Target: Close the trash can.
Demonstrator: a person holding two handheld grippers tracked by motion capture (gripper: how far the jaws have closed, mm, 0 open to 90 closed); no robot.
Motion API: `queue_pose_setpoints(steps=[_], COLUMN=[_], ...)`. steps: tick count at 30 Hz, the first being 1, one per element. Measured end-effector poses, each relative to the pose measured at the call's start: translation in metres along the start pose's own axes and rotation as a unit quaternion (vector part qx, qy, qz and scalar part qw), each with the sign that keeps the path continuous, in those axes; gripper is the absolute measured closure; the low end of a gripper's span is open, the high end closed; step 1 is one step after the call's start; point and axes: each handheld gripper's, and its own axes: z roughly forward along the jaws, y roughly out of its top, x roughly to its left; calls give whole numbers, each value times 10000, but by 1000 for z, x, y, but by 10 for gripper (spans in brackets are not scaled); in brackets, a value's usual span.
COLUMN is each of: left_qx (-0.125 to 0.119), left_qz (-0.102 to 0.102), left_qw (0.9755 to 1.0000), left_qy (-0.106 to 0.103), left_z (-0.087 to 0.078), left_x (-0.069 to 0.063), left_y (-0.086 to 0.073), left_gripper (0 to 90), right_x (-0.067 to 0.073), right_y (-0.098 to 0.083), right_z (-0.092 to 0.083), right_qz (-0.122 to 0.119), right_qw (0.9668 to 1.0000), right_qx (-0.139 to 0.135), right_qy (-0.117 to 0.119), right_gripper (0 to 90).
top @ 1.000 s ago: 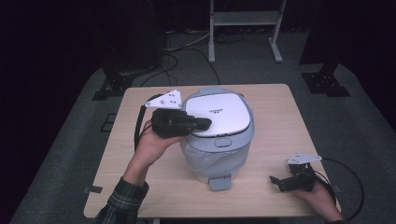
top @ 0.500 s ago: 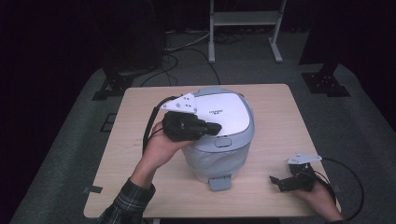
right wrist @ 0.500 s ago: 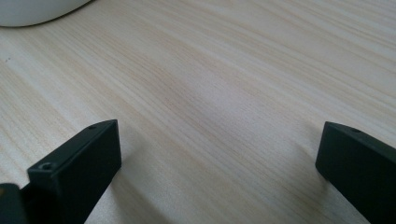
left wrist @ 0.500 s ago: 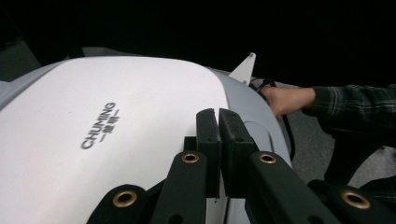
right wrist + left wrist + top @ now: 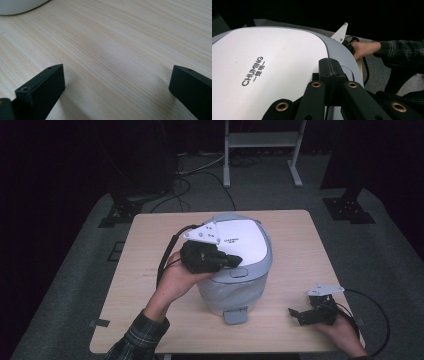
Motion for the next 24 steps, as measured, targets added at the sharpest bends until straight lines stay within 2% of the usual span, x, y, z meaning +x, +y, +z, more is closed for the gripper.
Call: queue_pose_setpoints(steps=[1, 2, 5, 6, 9, 14, 20, 24], left_qx=[-9, -80, -220, -271, -410, -459, -544, -568], left_qz=[45, -12, -133, -209, -354, -431, -578, -642], left_qw=[10000, 10000, 9997, 9994, 9985, 9974, 9945, 9924], left_qy=[6, -56, -11, 68, 123, 346, 691, 888], left_z=[0, 0, -3, -5, -12, -27, -50, -63], left_x=[0, 0, 4, 6, 11, 13, 10, 7], left_y=[0, -1, -3, -5, -8, -11, -21, -32], left_gripper=[900, 880, 704, 664, 579, 405, 209, 131], right_x=[0, 0, 0, 0, 0, 0, 0, 0], right_y=[0, 0, 0, 0, 0, 0, 0, 0], right_z=[0, 0, 0, 0, 0, 0, 0, 0], right_qz=[-1, -1, -1, 1, 0, 0, 0, 1], right_qw=[10000, 10000, 10000, 10000, 10000, 10000, 10000, 10000], right_qx=[0, 0, 0, 0, 0, 0, 0, 1], right_qy=[0, 1, 1, 2, 1, 1, 1, 1], right_gripper=[0, 0, 0, 0, 0, 0, 0, 0])
